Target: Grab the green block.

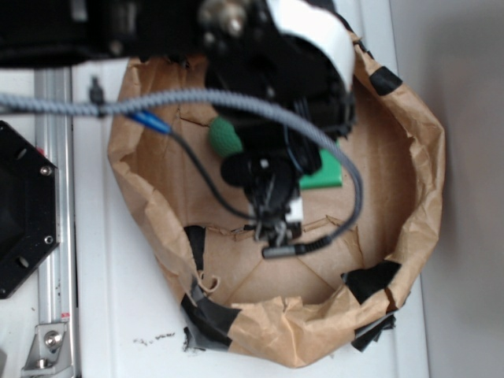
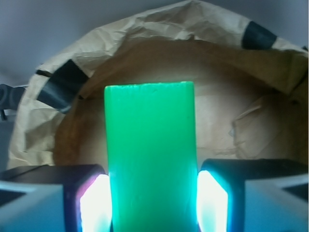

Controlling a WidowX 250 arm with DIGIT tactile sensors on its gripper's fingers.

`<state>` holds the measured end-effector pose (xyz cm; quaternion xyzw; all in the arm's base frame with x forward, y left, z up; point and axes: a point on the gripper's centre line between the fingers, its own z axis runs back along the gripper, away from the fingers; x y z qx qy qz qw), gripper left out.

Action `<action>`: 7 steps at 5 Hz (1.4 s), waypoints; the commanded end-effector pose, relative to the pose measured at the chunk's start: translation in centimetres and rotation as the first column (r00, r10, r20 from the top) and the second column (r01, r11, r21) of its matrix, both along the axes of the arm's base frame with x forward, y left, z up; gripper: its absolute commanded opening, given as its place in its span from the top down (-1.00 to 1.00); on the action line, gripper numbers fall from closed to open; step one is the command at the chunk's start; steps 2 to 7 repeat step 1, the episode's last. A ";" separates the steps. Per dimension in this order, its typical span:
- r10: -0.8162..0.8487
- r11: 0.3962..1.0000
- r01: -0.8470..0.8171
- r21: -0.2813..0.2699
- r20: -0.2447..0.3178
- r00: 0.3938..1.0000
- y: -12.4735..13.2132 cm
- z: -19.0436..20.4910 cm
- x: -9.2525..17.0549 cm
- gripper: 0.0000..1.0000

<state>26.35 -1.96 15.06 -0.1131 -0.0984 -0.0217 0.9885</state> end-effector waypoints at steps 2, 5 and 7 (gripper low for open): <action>0.126 0.992 -0.126 0.033 0.006 0.992 -0.5 0.7 0.4 -0.99; 0.126 0.992 -0.126 0.033 0.006 0.992 -0.5 0.7 0.4 -0.99; 0.126 0.992 -0.126 0.033 0.006 0.992 -0.5 0.7 0.4 -0.99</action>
